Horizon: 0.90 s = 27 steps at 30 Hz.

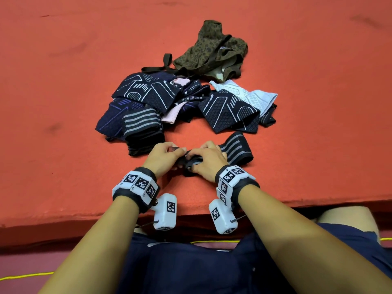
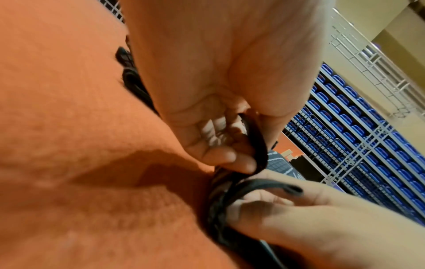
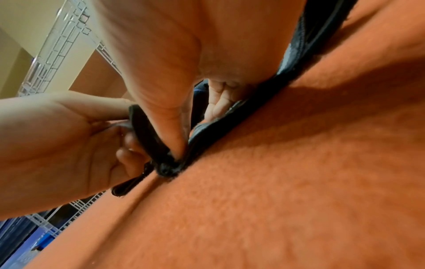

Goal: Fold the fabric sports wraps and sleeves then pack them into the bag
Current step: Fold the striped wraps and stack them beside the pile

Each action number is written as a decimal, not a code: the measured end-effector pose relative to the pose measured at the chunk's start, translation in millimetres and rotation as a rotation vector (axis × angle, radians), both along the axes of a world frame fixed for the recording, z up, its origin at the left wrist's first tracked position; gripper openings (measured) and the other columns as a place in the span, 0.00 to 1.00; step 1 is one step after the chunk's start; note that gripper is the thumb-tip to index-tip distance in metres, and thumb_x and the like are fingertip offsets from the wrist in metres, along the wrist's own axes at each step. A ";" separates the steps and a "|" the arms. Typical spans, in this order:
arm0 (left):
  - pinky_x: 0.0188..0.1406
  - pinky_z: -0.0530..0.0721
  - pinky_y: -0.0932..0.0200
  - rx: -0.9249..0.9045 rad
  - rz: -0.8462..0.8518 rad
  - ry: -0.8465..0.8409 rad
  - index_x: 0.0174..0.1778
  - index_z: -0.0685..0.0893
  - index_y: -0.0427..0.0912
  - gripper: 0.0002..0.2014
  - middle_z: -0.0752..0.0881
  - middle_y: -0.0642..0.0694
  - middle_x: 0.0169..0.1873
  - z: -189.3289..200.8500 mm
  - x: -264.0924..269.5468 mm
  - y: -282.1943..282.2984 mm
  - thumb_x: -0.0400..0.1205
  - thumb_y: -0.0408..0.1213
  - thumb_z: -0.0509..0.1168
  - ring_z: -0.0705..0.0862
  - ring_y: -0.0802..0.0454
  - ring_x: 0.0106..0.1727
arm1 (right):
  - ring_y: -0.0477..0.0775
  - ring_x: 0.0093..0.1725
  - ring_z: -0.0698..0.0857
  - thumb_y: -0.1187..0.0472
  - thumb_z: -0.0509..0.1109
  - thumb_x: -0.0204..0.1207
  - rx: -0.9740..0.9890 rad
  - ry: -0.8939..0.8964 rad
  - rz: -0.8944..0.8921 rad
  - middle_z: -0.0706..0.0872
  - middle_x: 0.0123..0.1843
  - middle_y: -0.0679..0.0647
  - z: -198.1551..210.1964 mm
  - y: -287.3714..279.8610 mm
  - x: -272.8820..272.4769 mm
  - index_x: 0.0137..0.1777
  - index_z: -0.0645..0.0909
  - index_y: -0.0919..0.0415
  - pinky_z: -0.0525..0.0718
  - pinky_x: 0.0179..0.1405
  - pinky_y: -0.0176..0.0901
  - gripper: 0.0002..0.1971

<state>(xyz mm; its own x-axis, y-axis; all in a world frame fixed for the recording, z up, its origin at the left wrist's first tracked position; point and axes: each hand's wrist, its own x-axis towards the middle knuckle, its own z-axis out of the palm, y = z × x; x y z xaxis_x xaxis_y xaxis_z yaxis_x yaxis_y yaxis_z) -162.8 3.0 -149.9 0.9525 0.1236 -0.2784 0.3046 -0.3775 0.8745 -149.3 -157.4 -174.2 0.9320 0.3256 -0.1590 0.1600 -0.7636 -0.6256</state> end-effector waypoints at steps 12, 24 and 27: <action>0.34 0.78 0.62 -0.115 -0.047 -0.019 0.35 0.82 0.43 0.16 0.84 0.47 0.27 -21.2 9.8 -31.9 0.89 0.43 0.61 0.80 0.56 0.27 | 0.48 0.54 0.81 0.52 0.80 0.69 0.220 0.163 0.020 0.81 0.54 0.47 8.9 -33.0 5.2 0.48 0.88 0.55 0.78 0.57 0.41 0.11; 0.29 0.73 0.63 0.108 -0.101 -0.032 0.51 0.84 0.44 0.05 0.75 0.56 0.21 -33.8 15.1 -33.1 0.82 0.32 0.71 0.73 0.66 0.19 | 0.60 0.47 0.84 0.61 0.67 0.75 -0.008 0.109 -0.153 0.85 0.44 0.54 19.4 -41.0 12.4 0.39 0.75 0.53 0.80 0.46 0.46 0.05; 0.30 0.74 0.60 0.079 -0.043 -0.030 0.49 0.82 0.45 0.08 0.75 0.56 0.20 -35.1 14.1 -33.3 0.79 0.34 0.75 0.73 0.61 0.21 | 0.62 0.48 0.85 0.61 0.67 0.75 -0.030 0.118 -0.178 0.86 0.47 0.56 21.5 -42.0 11.4 0.41 0.76 0.53 0.83 0.46 0.47 0.03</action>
